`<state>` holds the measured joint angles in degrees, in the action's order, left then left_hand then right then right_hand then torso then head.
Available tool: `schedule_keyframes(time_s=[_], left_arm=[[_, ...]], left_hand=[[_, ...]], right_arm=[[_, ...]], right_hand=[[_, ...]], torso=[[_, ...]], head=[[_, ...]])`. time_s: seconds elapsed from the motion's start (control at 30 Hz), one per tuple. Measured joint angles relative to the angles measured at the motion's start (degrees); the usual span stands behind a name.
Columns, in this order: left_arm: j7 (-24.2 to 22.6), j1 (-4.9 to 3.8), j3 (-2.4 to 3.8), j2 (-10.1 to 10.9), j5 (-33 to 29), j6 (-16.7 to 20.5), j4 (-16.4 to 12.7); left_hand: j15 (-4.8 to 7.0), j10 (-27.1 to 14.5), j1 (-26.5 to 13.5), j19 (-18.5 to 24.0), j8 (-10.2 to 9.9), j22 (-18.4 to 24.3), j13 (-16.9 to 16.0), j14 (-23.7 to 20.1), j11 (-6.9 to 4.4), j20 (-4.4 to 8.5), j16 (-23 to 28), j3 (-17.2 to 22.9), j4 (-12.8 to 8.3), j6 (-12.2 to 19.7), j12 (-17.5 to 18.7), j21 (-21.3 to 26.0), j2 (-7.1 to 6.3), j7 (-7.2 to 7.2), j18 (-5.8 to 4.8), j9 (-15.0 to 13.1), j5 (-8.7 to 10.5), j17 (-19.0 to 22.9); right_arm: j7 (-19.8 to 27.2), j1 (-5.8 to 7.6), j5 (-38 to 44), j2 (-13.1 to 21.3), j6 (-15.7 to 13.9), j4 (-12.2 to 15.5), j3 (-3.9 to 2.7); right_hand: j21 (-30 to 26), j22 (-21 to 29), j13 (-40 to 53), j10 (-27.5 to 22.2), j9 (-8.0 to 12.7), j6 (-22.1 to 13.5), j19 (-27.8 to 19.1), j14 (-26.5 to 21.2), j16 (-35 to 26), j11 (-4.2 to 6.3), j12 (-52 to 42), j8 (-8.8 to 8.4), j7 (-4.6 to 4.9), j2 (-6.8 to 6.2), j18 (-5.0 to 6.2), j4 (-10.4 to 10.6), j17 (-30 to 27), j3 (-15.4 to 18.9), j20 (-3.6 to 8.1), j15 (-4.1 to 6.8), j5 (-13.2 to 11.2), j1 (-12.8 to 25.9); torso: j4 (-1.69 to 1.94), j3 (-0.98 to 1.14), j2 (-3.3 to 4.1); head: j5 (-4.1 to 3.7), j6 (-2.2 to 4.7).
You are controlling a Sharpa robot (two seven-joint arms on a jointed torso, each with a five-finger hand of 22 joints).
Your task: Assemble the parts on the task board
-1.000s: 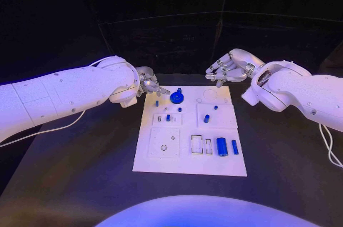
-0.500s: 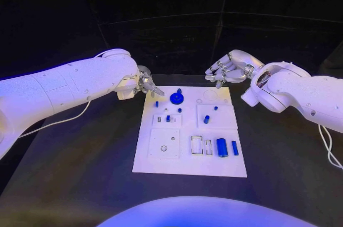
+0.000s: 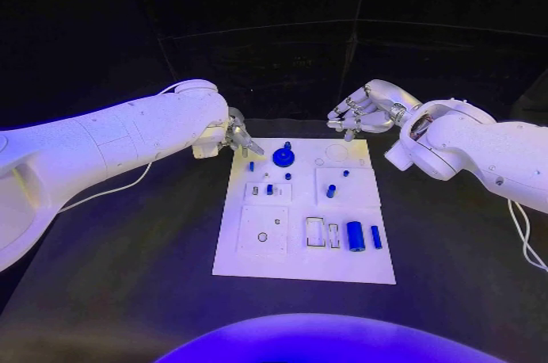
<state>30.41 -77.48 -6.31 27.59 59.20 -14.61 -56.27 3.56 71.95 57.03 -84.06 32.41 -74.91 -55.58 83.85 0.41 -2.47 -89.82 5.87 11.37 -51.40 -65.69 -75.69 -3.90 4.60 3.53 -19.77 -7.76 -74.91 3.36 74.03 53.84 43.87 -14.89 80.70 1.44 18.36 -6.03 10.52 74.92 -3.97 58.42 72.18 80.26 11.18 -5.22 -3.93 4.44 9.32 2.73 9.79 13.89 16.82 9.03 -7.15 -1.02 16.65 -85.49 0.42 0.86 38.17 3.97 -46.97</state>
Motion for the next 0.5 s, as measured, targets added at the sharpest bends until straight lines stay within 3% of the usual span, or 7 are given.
schedule_keyframes(time_s=[0.5], left_arm=[[-0.8,0.64,-0.93,0.3,0.4,-1.2,-0.1]], left_hand=[[0.00,0.0,1.6,0.0,0.0,0.0,0.0,0.0,0.00,0.00,0.0,-1.0,-0.2,-0.6,-0.2,0.0,1.03,-0.21,0.00,0.3,0.00,0.0]], right_arm=[[0.0,-0.01,0.0,-0.2,0.1,-0.1,0.00]], right_hand=[[0.0,0.0,0.0,0.0,0.0,0.0,0.0,0.0,0.0,0.00,0.0,0.00,0.00,0.00,0.00,0.0,0.0,0.0,0.00,0.00,0.0,0.0]], torso=[[0.01,0.03,-0.03]], head=[[-0.36,-0.24]])
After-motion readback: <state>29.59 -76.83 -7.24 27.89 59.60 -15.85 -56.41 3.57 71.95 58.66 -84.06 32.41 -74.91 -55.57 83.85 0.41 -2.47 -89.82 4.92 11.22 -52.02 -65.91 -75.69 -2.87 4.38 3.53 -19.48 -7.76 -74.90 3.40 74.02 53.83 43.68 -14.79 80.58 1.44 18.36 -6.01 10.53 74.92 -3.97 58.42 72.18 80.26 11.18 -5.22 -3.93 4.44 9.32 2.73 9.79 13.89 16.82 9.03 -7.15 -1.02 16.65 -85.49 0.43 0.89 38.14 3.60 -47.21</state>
